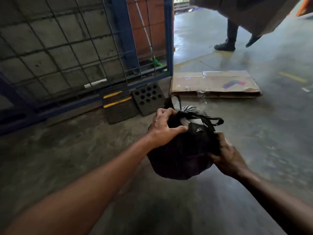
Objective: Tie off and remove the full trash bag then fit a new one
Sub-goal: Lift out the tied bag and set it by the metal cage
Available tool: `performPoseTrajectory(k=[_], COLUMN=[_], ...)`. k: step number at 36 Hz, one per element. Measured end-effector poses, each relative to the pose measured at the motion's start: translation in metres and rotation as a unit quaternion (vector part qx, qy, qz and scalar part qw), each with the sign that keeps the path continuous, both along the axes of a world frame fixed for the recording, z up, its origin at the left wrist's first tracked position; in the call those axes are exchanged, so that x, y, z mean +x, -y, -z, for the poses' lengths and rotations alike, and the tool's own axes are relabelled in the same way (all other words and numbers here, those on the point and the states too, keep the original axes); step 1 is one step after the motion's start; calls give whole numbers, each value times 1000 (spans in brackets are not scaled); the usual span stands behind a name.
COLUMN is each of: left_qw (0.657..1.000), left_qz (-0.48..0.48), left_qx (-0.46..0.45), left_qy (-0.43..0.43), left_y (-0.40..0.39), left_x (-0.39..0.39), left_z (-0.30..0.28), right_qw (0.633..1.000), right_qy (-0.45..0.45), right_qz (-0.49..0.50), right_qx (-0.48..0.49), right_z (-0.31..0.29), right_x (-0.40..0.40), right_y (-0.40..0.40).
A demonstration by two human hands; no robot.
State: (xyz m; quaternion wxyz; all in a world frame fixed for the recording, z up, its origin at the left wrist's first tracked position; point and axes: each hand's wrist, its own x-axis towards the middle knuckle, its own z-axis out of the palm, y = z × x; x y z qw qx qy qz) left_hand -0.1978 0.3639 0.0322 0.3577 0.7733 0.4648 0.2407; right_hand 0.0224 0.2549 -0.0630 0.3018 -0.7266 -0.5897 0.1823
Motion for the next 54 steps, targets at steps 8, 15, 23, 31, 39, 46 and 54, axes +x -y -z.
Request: performPoseTrajectory(k=[8, 15, 23, 31, 39, 46, 54], left_qw=[991, 979, 969, 962, 955, 962, 993], left_qz=[-119, -197, -234, -196, -252, -216, -26], left_qx=[-4, -7, 18, -79, 40, 105, 100], left_qy=[-62, -45, -72, -175, -152, -133, -64], left_y=[-105, -199, -276, -260, -249, -211, -113], left_x=[-60, -101, -130, -132, -127, -99, -10], left_z=[36, 47, 88, 168, 136, 87, 44], right_qw=[996, 993, 992, 981, 986, 989, 990], right_qy=[-50, -63, -46, -37, -46, -27, -2], right_qz=[-64, -85, -90, -118, -101, -90, -63], right_qx=[-36, -46, -78, -146, -126, -111, -126], right_z=[51, 67, 96, 132, 103, 39, -58], right_x=[-59, -113, -157, -163, -131, -65, 25], right_y=[-136, -249, -346, -363, -350, -292, -150])
